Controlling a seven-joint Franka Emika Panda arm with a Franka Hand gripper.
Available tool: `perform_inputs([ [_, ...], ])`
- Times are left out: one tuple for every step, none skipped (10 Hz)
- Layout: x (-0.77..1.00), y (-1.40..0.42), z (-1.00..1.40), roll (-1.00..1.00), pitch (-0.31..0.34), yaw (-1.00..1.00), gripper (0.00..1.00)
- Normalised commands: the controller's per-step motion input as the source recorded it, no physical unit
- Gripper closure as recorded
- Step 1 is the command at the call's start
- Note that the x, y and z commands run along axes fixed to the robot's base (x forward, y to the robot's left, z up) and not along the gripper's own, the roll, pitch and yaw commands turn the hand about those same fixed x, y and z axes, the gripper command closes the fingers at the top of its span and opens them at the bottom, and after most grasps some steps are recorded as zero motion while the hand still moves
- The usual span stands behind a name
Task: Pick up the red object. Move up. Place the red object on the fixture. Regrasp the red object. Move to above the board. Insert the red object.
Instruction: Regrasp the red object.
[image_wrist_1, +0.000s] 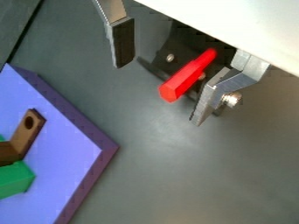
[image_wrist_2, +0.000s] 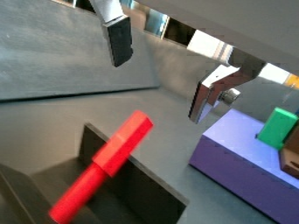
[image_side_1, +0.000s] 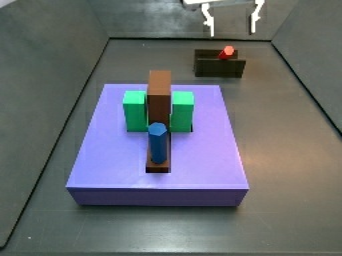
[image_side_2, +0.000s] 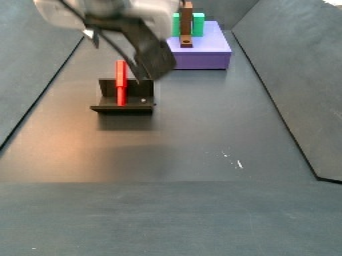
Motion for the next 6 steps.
perform_inputs([
  [0.1,-0.08,0.27,0.98,0.091,0.04,0.0],
  [0.18,-0.04,0.24,0.98,0.143,0.05,0.0],
  [0.17,0.0,0.06,0.94,0.146,0.09,0.0],
  [0.14,0.0,0.0,1.0,0.14,0.1,0.0],
  [0.19,0.0,0.0,1.0,0.177,0.1,0.0],
  [0.16,0.0,0.0,1.0,0.163,0.09,0.0],
])
